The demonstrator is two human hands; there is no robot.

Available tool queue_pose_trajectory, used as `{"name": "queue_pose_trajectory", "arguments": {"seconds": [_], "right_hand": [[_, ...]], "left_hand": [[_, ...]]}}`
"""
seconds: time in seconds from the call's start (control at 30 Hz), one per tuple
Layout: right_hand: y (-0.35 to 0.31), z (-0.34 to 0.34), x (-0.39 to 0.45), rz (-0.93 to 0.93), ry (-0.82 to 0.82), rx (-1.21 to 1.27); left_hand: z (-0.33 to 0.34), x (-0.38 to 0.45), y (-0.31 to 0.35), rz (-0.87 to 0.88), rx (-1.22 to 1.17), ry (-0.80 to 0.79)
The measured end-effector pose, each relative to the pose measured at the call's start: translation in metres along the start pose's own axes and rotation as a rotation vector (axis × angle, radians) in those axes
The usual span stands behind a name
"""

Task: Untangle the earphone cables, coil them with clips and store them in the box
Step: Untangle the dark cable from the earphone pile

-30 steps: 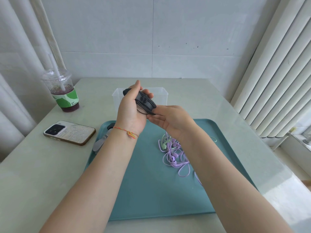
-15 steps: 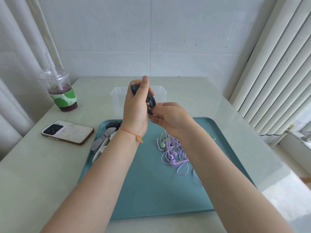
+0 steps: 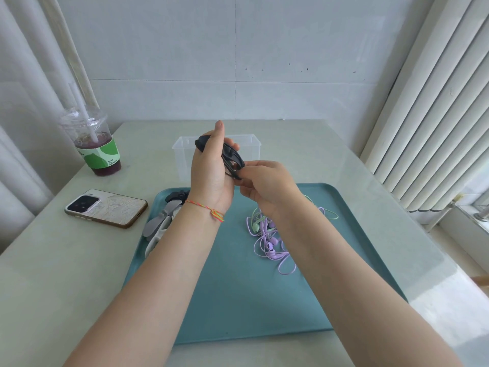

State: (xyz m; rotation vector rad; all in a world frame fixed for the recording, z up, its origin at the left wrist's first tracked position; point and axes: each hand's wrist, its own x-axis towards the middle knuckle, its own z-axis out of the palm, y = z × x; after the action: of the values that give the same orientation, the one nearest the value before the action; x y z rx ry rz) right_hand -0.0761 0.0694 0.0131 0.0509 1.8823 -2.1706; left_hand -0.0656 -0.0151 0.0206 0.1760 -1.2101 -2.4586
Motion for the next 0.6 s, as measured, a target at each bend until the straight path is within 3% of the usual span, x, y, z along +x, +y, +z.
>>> {"name": "queue_pose_trajectory", "arguments": {"seconds": [0.6], "right_hand": [[-0.003, -0.01, 0.003, 0.033, -0.096, -0.045]], "left_hand": [[-0.01, 0.013, 0.003, -0.185, -0.216, 0.06]]}}
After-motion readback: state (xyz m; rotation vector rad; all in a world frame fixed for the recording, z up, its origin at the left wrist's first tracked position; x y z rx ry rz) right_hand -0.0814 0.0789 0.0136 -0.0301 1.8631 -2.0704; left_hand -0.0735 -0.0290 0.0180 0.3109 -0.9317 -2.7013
